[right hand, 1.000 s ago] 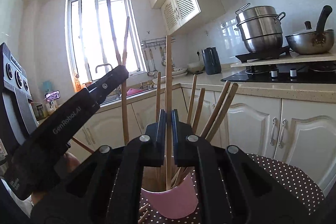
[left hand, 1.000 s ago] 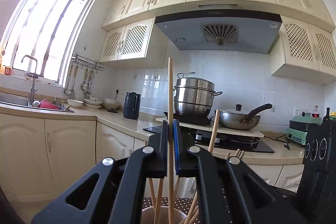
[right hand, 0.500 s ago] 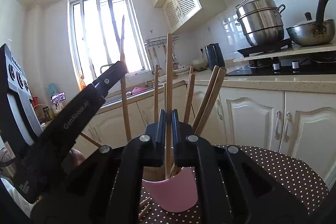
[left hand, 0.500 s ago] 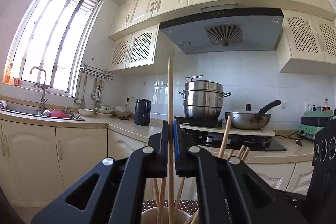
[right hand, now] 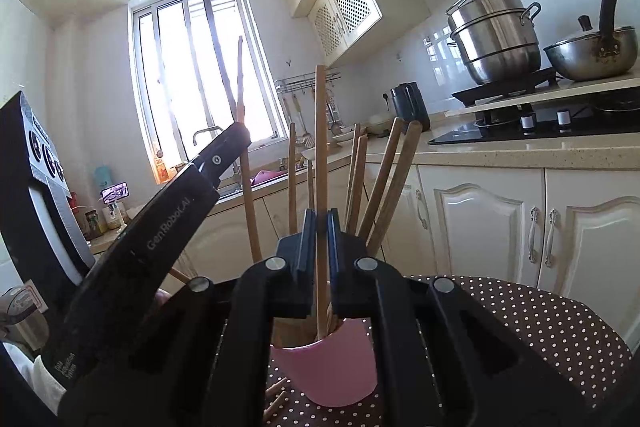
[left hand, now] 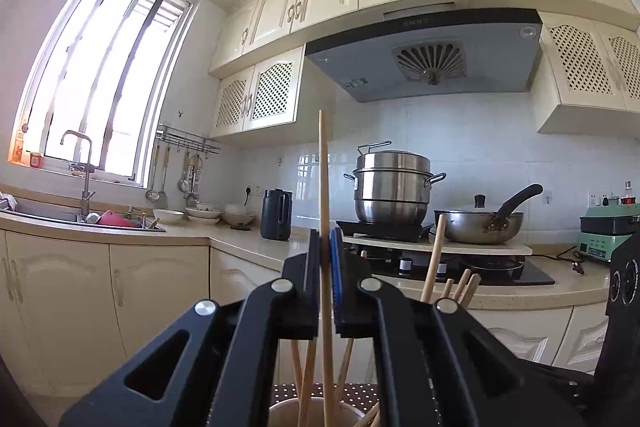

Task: Organize utensils
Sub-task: 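Lower both held chopsticks into the pink cup, then open both tools in the cup and lift them away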

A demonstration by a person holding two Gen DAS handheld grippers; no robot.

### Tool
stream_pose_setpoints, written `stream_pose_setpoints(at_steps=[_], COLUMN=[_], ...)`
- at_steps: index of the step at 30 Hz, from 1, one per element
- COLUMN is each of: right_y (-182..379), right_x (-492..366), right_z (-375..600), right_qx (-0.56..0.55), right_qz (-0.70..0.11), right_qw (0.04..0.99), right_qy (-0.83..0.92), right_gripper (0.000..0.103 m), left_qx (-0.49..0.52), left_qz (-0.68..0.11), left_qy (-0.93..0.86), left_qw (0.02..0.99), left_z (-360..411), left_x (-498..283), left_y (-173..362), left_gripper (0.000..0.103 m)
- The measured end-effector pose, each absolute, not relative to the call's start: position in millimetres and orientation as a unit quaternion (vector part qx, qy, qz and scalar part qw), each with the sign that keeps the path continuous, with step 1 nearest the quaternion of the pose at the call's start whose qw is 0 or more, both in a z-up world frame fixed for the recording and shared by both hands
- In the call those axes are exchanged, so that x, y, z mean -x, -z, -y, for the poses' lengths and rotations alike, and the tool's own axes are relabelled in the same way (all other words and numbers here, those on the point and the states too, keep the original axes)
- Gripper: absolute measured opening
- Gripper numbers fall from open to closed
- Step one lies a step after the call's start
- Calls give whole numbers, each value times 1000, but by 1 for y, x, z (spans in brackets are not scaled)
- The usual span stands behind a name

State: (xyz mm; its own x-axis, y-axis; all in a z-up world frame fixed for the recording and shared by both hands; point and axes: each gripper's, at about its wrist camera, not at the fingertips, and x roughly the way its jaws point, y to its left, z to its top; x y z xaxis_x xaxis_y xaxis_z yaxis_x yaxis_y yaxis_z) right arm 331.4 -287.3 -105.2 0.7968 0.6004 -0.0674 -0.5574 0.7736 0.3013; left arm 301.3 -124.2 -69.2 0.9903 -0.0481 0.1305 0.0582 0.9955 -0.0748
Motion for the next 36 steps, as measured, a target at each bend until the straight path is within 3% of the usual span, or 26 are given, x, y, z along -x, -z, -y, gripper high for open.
stream_pose_setpoints(at_steps=[6, 13, 14, 15, 20, 22, 25, 32, 36], right_y=[106, 107, 106, 105, 100, 97, 91, 71, 63], right_x=[-331, -331, -331, -330, -327, -324, -313, -279, -256], right_z=[286, 287, 287, 287, 286, 286, 288, 287, 282], right_qx=[-135, -138, -140, -142, -148, -155, -163, -157, -149], right_qz=[-81, -86, -87, -88, -96, -100, -93, -87, -91], right_qw=[937, 937, 937, 937, 939, 939, 943, 949, 953], right_qy=[-311, -308, -308, -307, -295, -290, -275, -257, -248], right_gripper=[6, 6, 7, 7, 8, 14, 43, 45, 45], left_qx=[42, 53, 51, 51, 61, 68, 64, 62, 47], left_qz=[66, 6, 0, -9, -24, -28, -39, -60, -88], left_qy=[19, 45, 45, 44, 48, 50, 48, 63, 73], left_qw=[997, 998, 998, 998, 997, 996, 996, 994, 992], left_z=[123, 120, 119, 118, 108, 102, 96, 78, 65], left_x=[-302, -312, -313, -313, -306, -302, -293, -262, -244], left_y=[72, 77, 77, 76, 71, 68, 64, 48, 45], left_gripper=[5, 6, 13, 30, 33, 36, 40, 58, 62])
